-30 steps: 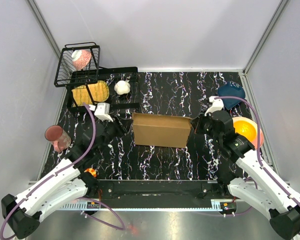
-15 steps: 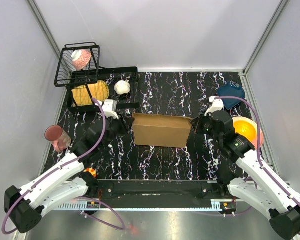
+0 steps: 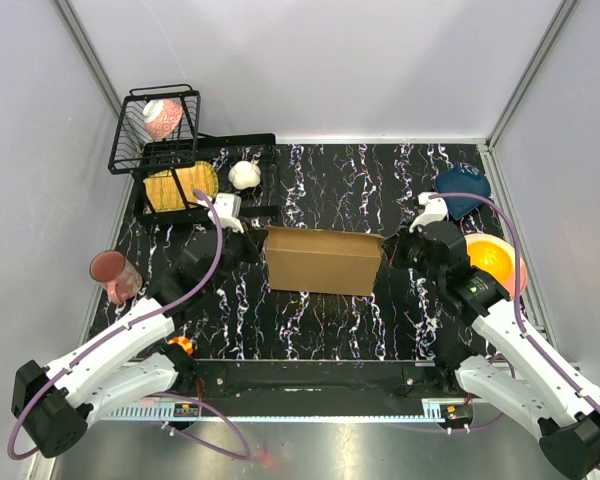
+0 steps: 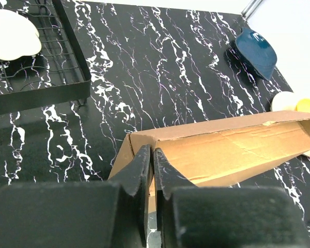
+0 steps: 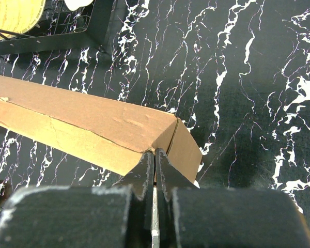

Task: Fold the paper box

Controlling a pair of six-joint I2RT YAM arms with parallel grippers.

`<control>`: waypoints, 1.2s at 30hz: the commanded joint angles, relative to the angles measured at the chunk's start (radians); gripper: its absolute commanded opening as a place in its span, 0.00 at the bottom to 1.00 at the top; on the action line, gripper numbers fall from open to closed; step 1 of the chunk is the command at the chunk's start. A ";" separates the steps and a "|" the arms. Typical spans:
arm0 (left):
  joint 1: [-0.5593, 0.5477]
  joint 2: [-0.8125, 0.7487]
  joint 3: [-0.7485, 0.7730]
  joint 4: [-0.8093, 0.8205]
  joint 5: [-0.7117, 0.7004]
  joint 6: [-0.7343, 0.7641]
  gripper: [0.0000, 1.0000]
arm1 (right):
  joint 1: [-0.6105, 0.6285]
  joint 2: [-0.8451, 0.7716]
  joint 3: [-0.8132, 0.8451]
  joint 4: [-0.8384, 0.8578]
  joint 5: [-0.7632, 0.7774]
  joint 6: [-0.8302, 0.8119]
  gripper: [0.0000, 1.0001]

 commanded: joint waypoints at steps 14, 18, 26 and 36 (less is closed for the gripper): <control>-0.017 -0.015 -0.130 0.101 -0.067 -0.100 0.00 | 0.010 0.009 -0.057 -0.131 -0.016 0.056 0.00; -0.050 -0.046 -0.195 0.126 -0.134 -0.132 0.00 | 0.012 -0.008 -0.079 -0.134 -0.013 0.091 0.04; -0.060 -0.053 -0.235 0.117 -0.176 -0.142 0.00 | 0.012 -0.038 -0.022 -0.175 0.005 0.108 0.45; -0.069 -0.053 -0.215 0.103 -0.187 -0.139 0.00 | 0.012 -0.080 0.101 -0.194 0.030 0.065 0.52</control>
